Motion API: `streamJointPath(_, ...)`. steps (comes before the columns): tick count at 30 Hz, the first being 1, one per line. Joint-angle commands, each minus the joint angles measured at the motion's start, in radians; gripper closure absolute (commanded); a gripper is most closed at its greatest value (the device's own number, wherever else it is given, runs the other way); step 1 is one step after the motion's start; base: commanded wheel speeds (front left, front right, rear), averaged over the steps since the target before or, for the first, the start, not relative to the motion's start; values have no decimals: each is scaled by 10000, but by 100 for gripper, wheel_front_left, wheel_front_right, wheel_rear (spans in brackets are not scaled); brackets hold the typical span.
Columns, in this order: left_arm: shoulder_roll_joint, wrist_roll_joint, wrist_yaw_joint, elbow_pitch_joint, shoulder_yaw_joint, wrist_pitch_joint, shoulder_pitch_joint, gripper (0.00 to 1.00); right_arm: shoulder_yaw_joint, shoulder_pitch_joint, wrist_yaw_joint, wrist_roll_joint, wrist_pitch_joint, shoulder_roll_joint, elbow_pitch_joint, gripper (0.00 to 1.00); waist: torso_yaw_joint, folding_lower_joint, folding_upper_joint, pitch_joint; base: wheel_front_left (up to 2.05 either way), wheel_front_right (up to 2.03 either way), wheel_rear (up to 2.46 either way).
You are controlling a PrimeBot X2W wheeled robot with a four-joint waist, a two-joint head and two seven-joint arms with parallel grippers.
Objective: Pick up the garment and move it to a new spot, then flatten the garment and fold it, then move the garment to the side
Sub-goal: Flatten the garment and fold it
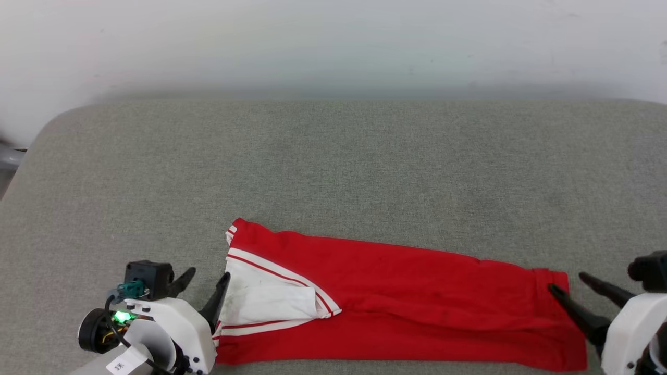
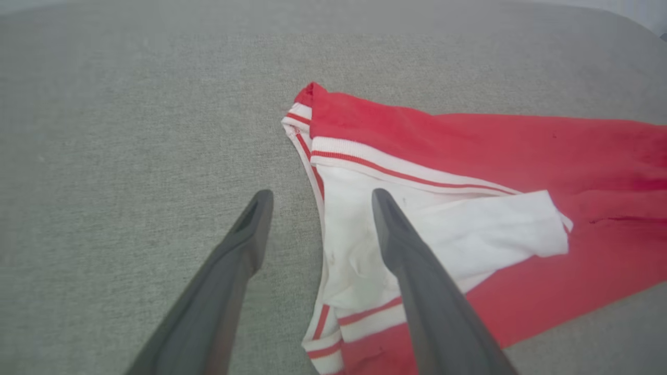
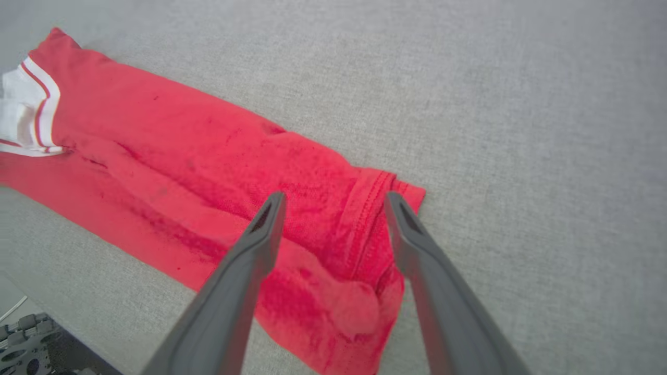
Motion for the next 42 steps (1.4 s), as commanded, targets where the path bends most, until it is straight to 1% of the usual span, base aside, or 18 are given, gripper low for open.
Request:
streamJointPath(1, -58, 172, 254, -103, 266, -190, 127, 0, -243, 98, -11, 150, 67, -166, -181, 0, -30, 1, 0, -66, 0, 0, 0)
streamJointPath(2, -66, 290, 446, -199, 429, -267, 215, 0, -404, 125, -11, 227, 148, -234, -341, 0, -31, 1, 0, -97, 0, 0, 0)
streamJointPath(4, -81, 563, 695, -262, 841, -353, 421, 0, -759, 124, -11, 331, 373, -452, -503, 0, -17, 1, 0, -136, 0, 0, 0)
streamJointPath(7, -315, 1428, 1050, -531, 1916, -385, 739, 0, -1053, 95, -11, 548, 867, -771, -599, 0, 52, 1, 0, -161, 0, 0, 0)
streamJointPath(9, -542, 2041, 1268, -723, 2715, -389, 1182, 0, -1135, 94, -11, 820, 1383, -963, -548, 0, 102, 1, 0, -169, 0, 0, 0)
streamJointPath(11, -795, 2673, 1391, -931, 3527, -391, 1561, 0, -1160, 146, -11, 1197, 2039, -1112, -447, 0, 167, 1, 0, -160, 0, 0, 0)
streamJointPath(14, -1145, 3632, 1444, -1212, 4483, -393, 2105, 0, -1179, 119, -11, 1708, 2881, -1211, -225, 0, 260, 1, 0, -106, 0, 0, 0)
streamJointPath(17, -1525, 4568, 1354, -1436, 5281, -383, 2596, 0, -1158, 9, -9, 2036, 3431, -1028, 209, 0, 390, 1, 0, -24, 0, 0, 0)
streamJointPath(18, -1645, 4862, 1318, -1470, 5412, -383, 2734, 0, -1146, -53, -11, 2061, 3537, -975, 364, 0, 437, 1, 0, 14, 0, 0, 0)
streamJointPath(24, -2506, 6281, 987, -1742, 6449, -383, 3343, 0, -965, -394, -9, 2232, 3795, -493, 1166, 0, 746, 1, 0, 250, 0, 0, 0)
streamJointPath(26, -2804, 6676, 897, -1797, 6784, -383, 3459, 0, -914, -477, -11, 2193, 3693, -387, 1368, 0, 839, 1, 0, 340, 0, 0, 0)
streamJointPath(30, -3439, 7349, 559, -1780, 7311, -382, 3697, 0, -712, -646, -9, 2284, 3604, -92, 1768, 0, 987, 1, 0, 492, 0, 0, 0)
streamJointPath(33, -3877, 7748, 303, -1730, 7700, -376, 3834, 0, -389, -734, -9, 2346, 3538, 100, 1936, 0, 1071, 1, 0, 594, 0, 0, 0)
streamJointPath(38, -4553, 8420, 28, -1740, 8323, -376, 4104, 0, 179, -900, -8, 2487, 3289, 515, 2130, 0, 1156, 1, 0, 673, 0, 0, 0)
streamJointPath(42, -5095, 8925, -264, -1754, 8917, -377, 4302, 0, 717, -988, 5, 2598, 3051, 680, 2173, 0, 1211, 1, 0, 670, 0, 0, 0)
